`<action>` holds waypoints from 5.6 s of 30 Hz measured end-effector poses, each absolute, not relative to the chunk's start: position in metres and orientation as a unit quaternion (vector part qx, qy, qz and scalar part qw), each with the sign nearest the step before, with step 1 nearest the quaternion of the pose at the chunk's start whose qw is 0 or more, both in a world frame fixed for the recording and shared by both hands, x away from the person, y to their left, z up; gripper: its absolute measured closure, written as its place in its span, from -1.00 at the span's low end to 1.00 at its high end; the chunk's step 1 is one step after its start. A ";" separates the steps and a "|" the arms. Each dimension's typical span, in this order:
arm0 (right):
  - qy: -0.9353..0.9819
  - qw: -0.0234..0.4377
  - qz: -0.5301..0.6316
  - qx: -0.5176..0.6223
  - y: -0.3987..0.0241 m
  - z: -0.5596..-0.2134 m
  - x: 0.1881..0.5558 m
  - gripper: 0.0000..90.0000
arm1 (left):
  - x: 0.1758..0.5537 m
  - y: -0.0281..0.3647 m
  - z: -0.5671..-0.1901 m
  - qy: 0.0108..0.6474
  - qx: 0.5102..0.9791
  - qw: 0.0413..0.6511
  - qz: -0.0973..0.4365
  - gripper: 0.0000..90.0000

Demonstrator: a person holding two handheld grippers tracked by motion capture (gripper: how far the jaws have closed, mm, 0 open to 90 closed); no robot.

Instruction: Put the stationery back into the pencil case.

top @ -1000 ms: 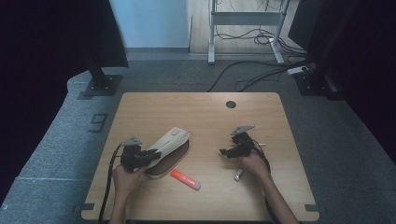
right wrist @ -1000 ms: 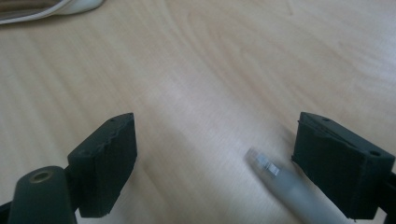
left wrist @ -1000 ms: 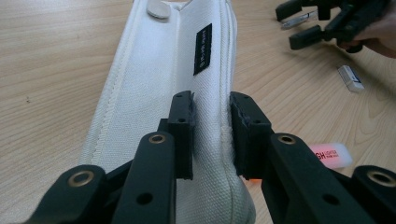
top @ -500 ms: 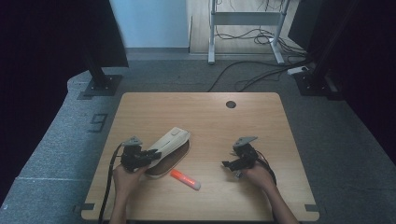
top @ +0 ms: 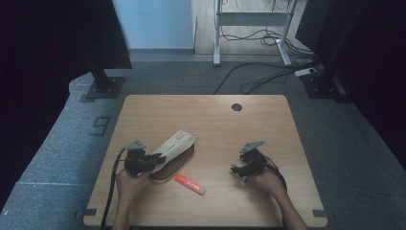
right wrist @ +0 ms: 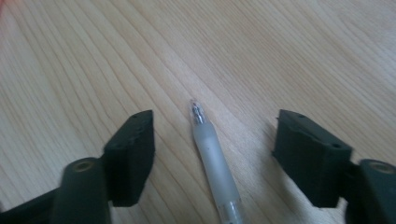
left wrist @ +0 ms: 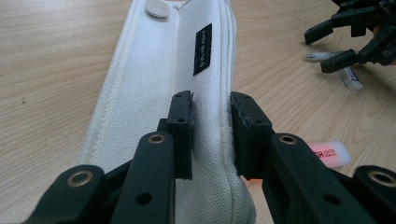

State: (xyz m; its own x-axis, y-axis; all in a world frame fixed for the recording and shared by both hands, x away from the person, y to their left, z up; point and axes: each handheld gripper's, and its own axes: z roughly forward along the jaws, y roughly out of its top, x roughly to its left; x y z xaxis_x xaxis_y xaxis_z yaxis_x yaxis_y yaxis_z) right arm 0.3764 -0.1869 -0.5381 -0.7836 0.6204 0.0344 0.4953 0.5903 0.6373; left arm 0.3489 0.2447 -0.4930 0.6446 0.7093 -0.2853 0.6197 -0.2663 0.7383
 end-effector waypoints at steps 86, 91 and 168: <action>0.882 0.093 0.317 0.336 -0.261 -0.528 0.335 0.64 | 0.349 0.243 -0.493 0.417 0.795 0.439 0.047 0.58; 0.880 0.078 0.333 0.330 -0.261 -0.525 0.332 0.70 | 0.349 0.243 -0.493 0.416 0.795 0.439 0.047 0.57; 0.908 0.067 0.338 0.240 -0.104 -0.502 0.391 0.74 | 0.348 0.228 -0.489 0.404 0.789 0.460 0.051 0.67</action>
